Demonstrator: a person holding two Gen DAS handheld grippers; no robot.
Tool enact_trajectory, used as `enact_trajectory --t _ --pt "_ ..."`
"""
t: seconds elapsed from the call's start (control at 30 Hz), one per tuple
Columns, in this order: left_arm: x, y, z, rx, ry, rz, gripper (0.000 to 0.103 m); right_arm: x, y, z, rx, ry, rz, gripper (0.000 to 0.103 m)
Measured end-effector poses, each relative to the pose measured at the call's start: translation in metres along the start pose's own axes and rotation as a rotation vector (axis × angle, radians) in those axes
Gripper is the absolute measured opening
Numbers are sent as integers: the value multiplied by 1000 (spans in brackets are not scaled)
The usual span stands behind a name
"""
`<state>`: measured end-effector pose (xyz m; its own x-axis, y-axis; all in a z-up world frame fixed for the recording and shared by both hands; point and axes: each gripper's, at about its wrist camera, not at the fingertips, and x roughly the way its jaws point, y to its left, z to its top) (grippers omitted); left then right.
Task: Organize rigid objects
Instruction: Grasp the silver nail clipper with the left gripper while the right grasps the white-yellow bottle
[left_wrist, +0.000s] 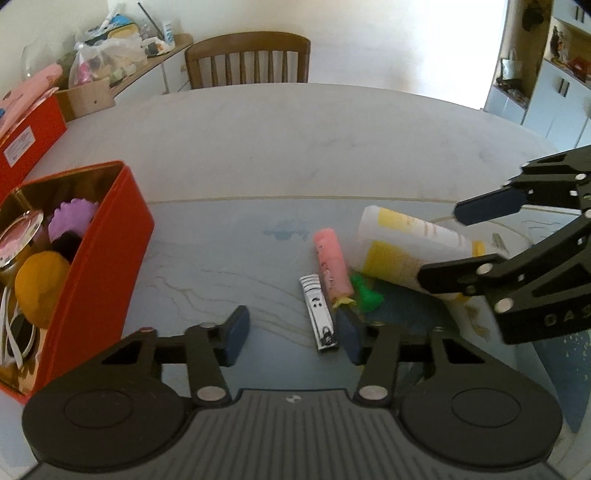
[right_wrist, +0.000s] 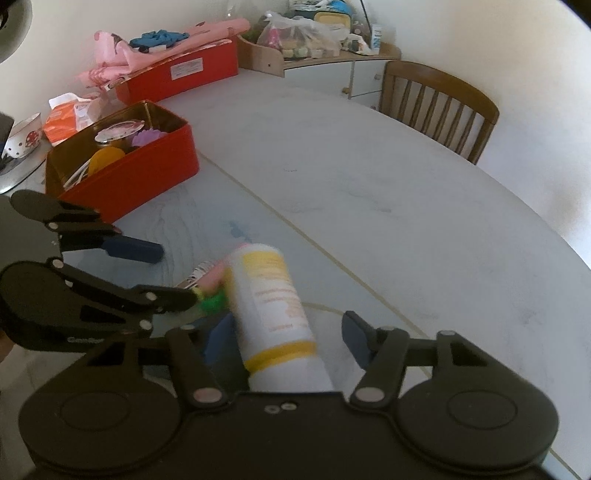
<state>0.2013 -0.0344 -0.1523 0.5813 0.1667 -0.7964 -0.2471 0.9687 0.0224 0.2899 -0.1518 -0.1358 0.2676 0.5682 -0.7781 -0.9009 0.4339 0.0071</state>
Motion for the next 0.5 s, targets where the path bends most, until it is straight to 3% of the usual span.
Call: enact_trajectory --t 0.1,0.3,0.5 --pt "0 -2 2 12 -5 -10 32 4 4 0 -13 14 1 46" --pt "-1 -3 1 25 -4 -21 14 5 9 -5 -1 13 -22 44" --pt "-4 1 0 -1 12 -29 11 -4 8 -15 84 23 -33 43"
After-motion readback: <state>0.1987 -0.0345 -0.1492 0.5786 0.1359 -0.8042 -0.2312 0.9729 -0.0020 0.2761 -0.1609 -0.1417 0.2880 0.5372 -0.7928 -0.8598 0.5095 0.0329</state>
